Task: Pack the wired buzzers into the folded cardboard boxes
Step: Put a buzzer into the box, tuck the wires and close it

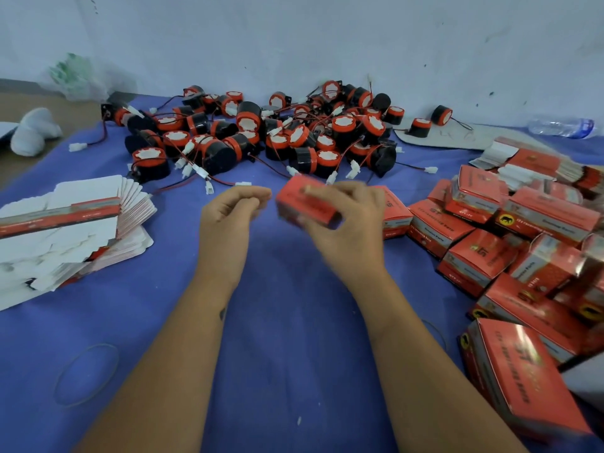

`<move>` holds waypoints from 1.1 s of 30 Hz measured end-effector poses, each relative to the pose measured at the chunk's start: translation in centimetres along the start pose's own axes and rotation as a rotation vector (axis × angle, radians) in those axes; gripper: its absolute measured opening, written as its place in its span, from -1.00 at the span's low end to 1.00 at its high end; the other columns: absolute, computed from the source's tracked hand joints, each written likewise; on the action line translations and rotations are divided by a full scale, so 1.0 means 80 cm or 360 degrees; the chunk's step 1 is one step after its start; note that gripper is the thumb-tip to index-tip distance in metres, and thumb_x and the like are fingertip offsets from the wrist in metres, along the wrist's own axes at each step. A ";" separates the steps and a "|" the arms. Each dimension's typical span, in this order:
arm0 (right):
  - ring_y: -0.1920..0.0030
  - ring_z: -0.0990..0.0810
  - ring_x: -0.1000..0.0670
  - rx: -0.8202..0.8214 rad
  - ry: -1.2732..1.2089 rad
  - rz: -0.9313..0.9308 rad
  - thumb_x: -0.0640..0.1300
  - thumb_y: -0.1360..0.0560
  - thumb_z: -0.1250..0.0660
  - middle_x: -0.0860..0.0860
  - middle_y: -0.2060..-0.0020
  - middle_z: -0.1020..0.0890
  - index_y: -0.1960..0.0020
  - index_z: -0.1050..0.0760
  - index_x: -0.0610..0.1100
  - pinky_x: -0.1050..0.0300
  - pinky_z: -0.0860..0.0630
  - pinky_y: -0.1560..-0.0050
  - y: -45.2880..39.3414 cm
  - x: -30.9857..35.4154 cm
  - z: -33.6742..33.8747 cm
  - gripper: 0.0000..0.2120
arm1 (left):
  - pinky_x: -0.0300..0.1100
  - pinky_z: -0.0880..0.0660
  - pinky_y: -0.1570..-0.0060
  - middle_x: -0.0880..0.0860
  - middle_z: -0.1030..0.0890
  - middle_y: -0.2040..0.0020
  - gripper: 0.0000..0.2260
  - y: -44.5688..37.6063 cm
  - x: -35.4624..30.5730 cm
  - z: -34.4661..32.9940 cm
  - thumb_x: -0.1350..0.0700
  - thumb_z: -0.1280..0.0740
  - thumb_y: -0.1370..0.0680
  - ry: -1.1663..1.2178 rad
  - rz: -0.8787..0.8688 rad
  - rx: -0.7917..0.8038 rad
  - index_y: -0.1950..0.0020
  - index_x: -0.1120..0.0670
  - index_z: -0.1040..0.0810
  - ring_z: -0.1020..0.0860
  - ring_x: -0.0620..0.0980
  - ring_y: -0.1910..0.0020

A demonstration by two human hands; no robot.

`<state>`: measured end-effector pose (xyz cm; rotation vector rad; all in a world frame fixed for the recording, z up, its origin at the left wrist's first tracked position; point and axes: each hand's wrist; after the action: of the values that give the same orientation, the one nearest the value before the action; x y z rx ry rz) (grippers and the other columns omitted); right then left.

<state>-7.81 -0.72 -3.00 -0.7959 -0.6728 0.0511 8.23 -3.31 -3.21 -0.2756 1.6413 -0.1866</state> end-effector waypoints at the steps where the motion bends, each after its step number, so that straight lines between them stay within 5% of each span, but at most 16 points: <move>1: -0.12 -0.32 -0.04 -0.0236 0.0028 0.0014 -0.09 -0.34 -0.57 -0.03 -0.07 -0.53 -0.13 -0.64 0.02 0.42 -0.26 -0.08 -0.004 0.000 0.005 -0.64 | -0.33 -0.52 0.01 -0.07 -0.69 0.07 -0.73 -0.001 0.001 0.002 0.25 -0.24 -0.56 -0.0106 -0.0027 -0.0071 0.11 -0.03 -0.68 -0.61 -0.13 0.08; 4: -0.15 -0.34 -0.12 -0.0829 0.0229 -0.0168 -0.02 -0.38 -0.51 -0.13 -0.13 -0.54 -0.11 -0.64 0.00 0.32 -0.29 -0.10 -0.014 -0.014 0.029 -0.69 | -0.38 -0.38 0.34 -0.14 -0.59 0.20 -0.73 -0.006 -0.001 0.021 0.28 -0.20 -0.56 -0.0503 -0.0152 -0.0255 0.03 0.00 -0.65 -0.45 -0.14 0.34; 6: -0.20 -0.38 -0.26 -0.0916 0.0442 -0.0405 0.03 -0.42 -0.45 -0.14 -0.19 -0.52 -0.14 -0.63 -0.02 0.07 -0.32 -0.17 -0.012 -0.032 0.045 -0.69 | -0.23 -0.43 0.12 -0.05 -0.62 0.06 -0.74 -0.016 -0.005 0.050 0.30 -0.21 -0.52 -0.0902 -0.0370 -0.0458 0.00 0.09 -0.67 -0.55 0.01 0.08; 8: -0.30 -0.32 -0.30 -0.0727 0.0673 -0.0697 0.03 -0.47 -0.38 -0.14 -0.31 -0.43 -0.25 -0.56 -0.02 -0.11 -0.25 -0.25 -0.009 -0.046 0.053 -0.63 | -0.12 -0.36 -0.22 0.11 -0.62 -0.13 -0.71 -0.027 -0.006 0.080 0.30 -0.21 -0.48 -0.1318 -0.0456 -0.0692 -0.10 0.18 -0.65 -0.49 0.19 -0.23; 11: -0.44 -0.17 -0.30 -0.0393 0.0859 -0.0877 -0.01 -0.53 -0.25 -0.18 -0.49 -0.17 -0.48 -0.24 0.02 -0.28 -0.18 -0.36 -0.013 -0.047 0.051 -0.46 | -0.01 0.04 -0.52 0.26 -0.32 -0.49 -0.54 -0.027 -0.011 0.096 0.21 -0.24 -0.53 -0.1676 -0.0133 -0.0757 -0.44 0.20 -0.38 -0.05 0.25 -0.56; 14: -0.46 -0.18 -0.26 -0.0143 0.0735 -0.0644 -0.03 -0.56 -0.15 -0.16 -0.52 -0.11 -0.54 0.00 0.07 -0.32 -0.22 -0.34 -0.012 -0.019 0.037 -0.40 | 0.17 0.20 -0.52 0.36 -0.03 -0.56 -0.45 -0.024 -0.013 0.086 0.08 -0.22 -0.56 -0.1911 0.0281 -0.0616 -0.54 0.13 -0.21 0.15 0.32 -0.56; 16: -0.44 -0.14 -0.23 -0.0131 0.0712 -0.0280 -0.09 -0.52 -0.24 -0.18 -0.50 -0.17 -0.50 -0.20 0.00 -0.20 -0.11 -0.38 0.001 0.014 0.015 -0.43 | 0.18 0.13 -0.52 0.35 -0.06 -0.56 -0.49 -0.026 -0.016 0.085 0.07 -0.21 -0.58 -0.2114 0.0503 -0.0470 -0.53 0.09 -0.23 0.06 0.34 -0.55; 18: -0.40 -0.10 -0.15 -0.0066 0.0661 0.0046 -0.15 -0.48 -0.34 -0.20 -0.47 -0.25 -0.40 -0.41 -0.08 -0.13 -0.01 -0.32 0.018 0.052 -0.013 -0.51 | 0.07 -0.12 -0.44 0.30 -0.31 -0.46 -0.55 -0.025 -0.017 0.082 0.16 -0.25 -0.56 -0.2335 0.0477 -0.0304 -0.46 0.09 -0.33 -0.19 0.30 -0.49; 20: -0.35 -0.13 -0.12 0.0112 0.0598 0.0270 -0.16 -0.46 -0.37 -0.20 -0.43 -0.34 -0.33 -0.50 -0.10 -0.14 -0.04 -0.28 0.034 0.079 -0.039 -0.57 | -0.03 -0.32 -0.12 0.19 -0.53 -0.25 -0.61 -0.025 -0.016 0.077 0.28 -0.29 -0.50 -0.2343 0.0331 -0.0247 -0.32 0.06 -0.45 -0.45 0.23 -0.25; 22: -0.31 -0.29 -0.16 0.0233 0.0597 0.0454 -0.17 -0.41 -0.39 -0.19 -0.37 -0.43 -0.27 -0.54 -0.11 -0.14 -0.12 -0.24 0.042 0.091 -0.056 -0.58 | -0.08 -0.27 0.13 0.13 -0.60 -0.15 -0.61 -0.025 -0.020 0.074 0.34 -0.28 -0.47 -0.2203 0.0257 -0.0293 -0.21 -0.02 -0.47 -0.52 0.19 -0.05; 25: -0.25 -0.46 -0.20 0.0376 0.0516 0.0536 -0.16 -0.42 -0.39 -0.17 -0.33 -0.46 -0.31 -0.50 -0.13 -0.08 -0.17 -0.24 0.041 0.087 -0.067 -0.55 | -0.08 -0.29 0.20 0.07 -0.60 -0.17 -0.52 -0.027 -0.021 0.068 0.34 -0.22 -0.49 -0.2016 0.0125 -0.0399 -0.33 -0.06 -0.43 -0.55 0.19 -0.09; 28: -0.15 -0.48 -0.03 0.0599 0.0069 0.0168 -0.15 -0.53 -0.32 -0.01 -0.30 -0.44 -0.45 -0.31 -0.05 0.06 -0.30 -0.14 0.034 0.072 -0.067 -0.49 | -0.06 -0.27 0.24 0.02 -0.57 -0.20 -0.48 -0.024 -0.021 0.058 0.37 -0.17 -0.48 -0.1839 -0.0090 -0.0433 -0.34 -0.10 -0.42 -0.54 0.15 -0.02; 33: 0.23 -0.56 0.10 0.0735 -0.0627 -0.0372 -0.22 -0.57 -0.29 0.05 0.23 -0.62 -0.48 -0.21 0.09 0.29 -0.46 0.28 0.028 0.056 -0.069 -0.45 | -0.16 -0.13 0.42 0.05 -0.50 -0.25 -0.53 -0.009 -0.012 0.027 0.41 -0.20 -0.45 -0.1664 -0.0366 -0.0266 -0.28 0.03 -0.50 -0.43 0.08 0.20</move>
<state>-0.68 -1.41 -4.88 -0.2571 -1.0761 0.1475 10.50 -3.63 -2.26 -0.5735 0.5838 -0.0524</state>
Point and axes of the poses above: each hand's wrist, its own y-axis away from the middle knuckle, its own z-axis out of the back of the hand, x = y × z
